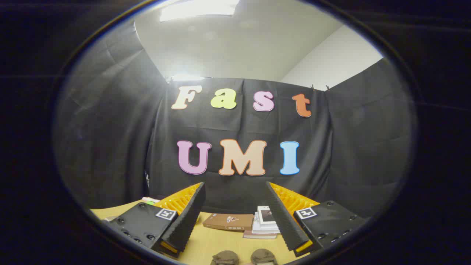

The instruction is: Open the storage box then place both shoes into the box .Put the left shoe in first, then the right shoe, with the right side of both shoes facing outward in a uniform manner.

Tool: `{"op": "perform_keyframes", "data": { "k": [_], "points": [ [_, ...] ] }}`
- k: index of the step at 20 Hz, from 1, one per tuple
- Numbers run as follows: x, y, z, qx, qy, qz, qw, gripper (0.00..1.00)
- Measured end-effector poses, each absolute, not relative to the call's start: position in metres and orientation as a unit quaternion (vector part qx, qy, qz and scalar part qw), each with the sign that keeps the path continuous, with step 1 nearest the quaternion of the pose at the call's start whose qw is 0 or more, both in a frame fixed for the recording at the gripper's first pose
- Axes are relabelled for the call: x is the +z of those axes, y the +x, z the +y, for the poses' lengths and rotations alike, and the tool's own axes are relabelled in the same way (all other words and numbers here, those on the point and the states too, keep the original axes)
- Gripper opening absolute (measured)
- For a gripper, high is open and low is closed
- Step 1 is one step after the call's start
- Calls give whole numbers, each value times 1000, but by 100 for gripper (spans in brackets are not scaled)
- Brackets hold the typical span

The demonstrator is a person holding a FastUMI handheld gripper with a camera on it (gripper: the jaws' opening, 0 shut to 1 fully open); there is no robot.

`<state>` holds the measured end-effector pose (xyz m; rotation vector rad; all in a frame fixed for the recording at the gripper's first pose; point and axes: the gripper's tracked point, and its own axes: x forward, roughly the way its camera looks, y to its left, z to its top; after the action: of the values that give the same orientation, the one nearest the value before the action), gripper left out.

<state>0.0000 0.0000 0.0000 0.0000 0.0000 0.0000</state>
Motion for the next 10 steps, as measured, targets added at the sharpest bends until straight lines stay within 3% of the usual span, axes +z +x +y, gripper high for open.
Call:
{"op": "perform_keyframes", "data": {
  "k": [10],
  "points": [
    [-14,17,0,8,0,13,1000,100]
  ]
}}
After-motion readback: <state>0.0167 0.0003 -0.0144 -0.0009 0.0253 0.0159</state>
